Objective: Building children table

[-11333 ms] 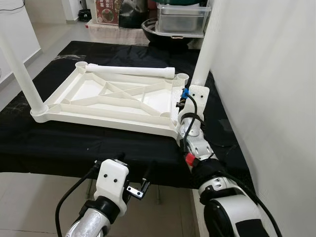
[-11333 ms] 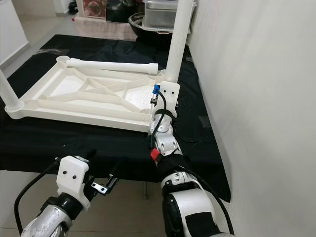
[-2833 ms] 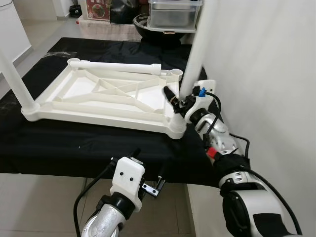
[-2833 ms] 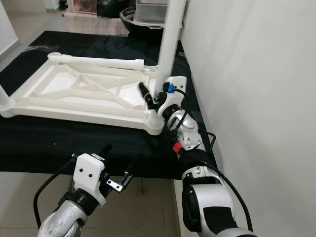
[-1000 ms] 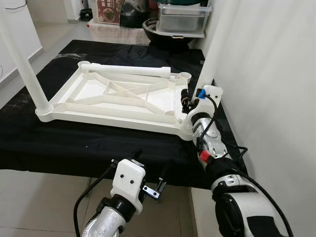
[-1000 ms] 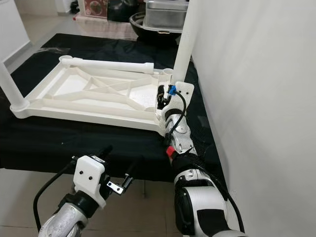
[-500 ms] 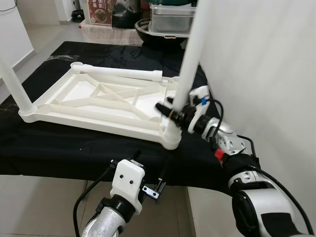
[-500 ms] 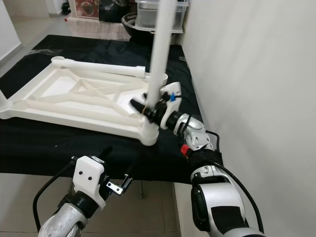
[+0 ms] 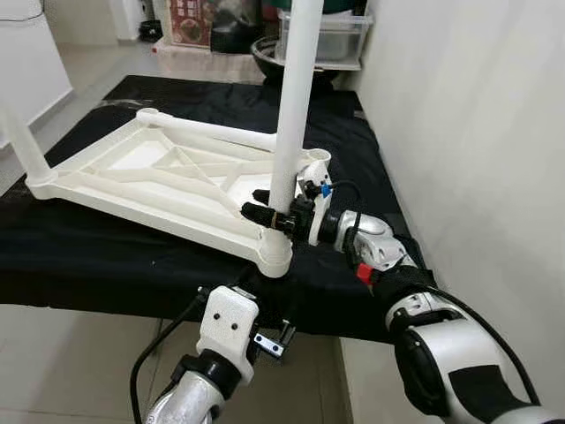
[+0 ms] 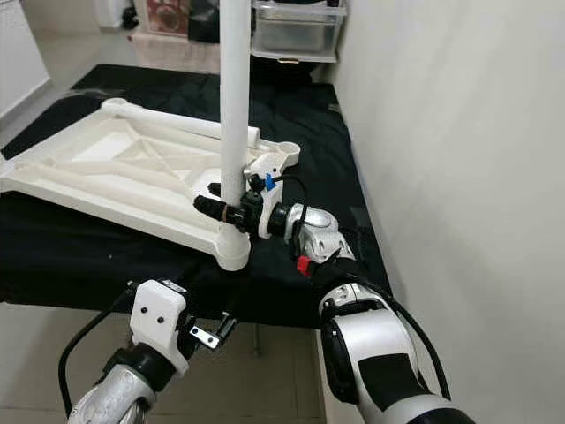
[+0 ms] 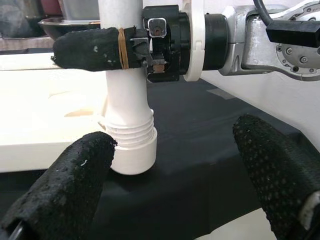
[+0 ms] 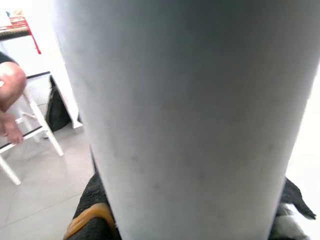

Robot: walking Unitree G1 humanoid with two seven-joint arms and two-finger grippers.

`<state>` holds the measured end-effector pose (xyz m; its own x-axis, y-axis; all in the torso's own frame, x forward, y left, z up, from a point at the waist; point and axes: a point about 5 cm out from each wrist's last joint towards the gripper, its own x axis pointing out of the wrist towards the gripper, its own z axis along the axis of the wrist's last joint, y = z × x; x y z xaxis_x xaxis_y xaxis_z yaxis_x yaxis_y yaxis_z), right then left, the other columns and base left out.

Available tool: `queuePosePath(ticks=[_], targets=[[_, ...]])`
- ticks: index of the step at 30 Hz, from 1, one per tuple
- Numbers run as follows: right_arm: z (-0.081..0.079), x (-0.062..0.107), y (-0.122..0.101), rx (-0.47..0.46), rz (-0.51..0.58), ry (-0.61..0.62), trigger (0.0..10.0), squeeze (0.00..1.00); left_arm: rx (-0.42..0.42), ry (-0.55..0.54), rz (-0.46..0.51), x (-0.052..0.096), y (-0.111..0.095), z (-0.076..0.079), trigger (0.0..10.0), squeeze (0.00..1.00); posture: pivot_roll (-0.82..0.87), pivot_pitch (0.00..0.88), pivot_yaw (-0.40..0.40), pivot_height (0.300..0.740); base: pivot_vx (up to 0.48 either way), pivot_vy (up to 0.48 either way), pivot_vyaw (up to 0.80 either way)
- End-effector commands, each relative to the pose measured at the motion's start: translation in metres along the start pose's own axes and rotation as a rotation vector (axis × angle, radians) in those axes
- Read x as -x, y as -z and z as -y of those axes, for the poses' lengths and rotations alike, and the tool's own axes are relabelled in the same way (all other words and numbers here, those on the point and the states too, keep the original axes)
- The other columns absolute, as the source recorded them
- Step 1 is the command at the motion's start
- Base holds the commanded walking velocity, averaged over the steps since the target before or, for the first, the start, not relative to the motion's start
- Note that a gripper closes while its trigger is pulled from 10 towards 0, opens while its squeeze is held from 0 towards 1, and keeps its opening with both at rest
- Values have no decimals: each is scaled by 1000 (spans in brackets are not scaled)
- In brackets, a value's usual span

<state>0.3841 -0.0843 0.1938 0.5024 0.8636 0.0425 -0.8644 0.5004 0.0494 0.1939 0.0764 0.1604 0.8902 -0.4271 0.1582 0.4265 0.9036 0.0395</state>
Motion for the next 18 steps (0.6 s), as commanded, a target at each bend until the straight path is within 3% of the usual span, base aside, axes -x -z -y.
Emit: queuePosePath(ticks=[1, 2, 4, 5, 6, 7, 9, 10, 11, 13, 18], targets=[[11, 6, -2, -30, 26, 121, 0, 0, 0, 5, -19, 1, 3, 2, 10000, 0, 114, 78, -97, 740, 0, 0, 0], [11, 6, -2, -30, 26, 121, 0, 0, 0, 5, -19, 1, 3, 2, 10000, 0, 114, 78, -97, 740, 0, 0, 0], [29, 16, 10, -9, -41, 478, 0, 0, 0, 5, -19, 2, 3, 2, 10000, 0, 111, 74, -95, 740, 0, 0, 0], [29, 16, 10, -9, -41, 478, 0, 0, 0, 5, -19, 2, 3, 2, 10000, 0, 111, 74, -95, 740, 0, 0, 0], [37, 25, 18, -32, -56, 687, 0, 0, 0, 6, -20, 2, 4, 2, 10000, 0, 110, 73, -95, 740, 0, 0, 0], [37, 25, 18, -32, -56, 687, 0, 0, 0, 6, -20, 2, 4, 2, 10000, 0, 110, 73, -95, 740, 0, 0, 0], [49, 49, 31, -42, -89, 1102, 0, 0, 0, 9, -21, 2, 4, 2, 10000, 0, 109, 69, -92, 740, 0, 0, 0], [51, 58, 36, -68, -89, 1232, 0, 0, 0, 10, -22, 2, 4, 2, 10000, 0, 109, 69, -92, 740, 0, 0, 0], [51, 58, 36, -68, -89, 1232, 0, 0, 0, 10, -22, 2, 4, 2, 10000, 0, 109, 69, -92, 740, 0, 0, 0], [46, 65, 40, -88, -69, 1397, 0, 0, -1, 10, -22, 2, 4, 2, 10000, 0, 113, 68, -96, 740, 0, 0, 0], [37, 57, 42, -103, -55, 1444, 0, 0, -3, 10, -22, 2, 4, 2, 10000, 0, 114, 67, -93, 740, 0, 0, 0]])
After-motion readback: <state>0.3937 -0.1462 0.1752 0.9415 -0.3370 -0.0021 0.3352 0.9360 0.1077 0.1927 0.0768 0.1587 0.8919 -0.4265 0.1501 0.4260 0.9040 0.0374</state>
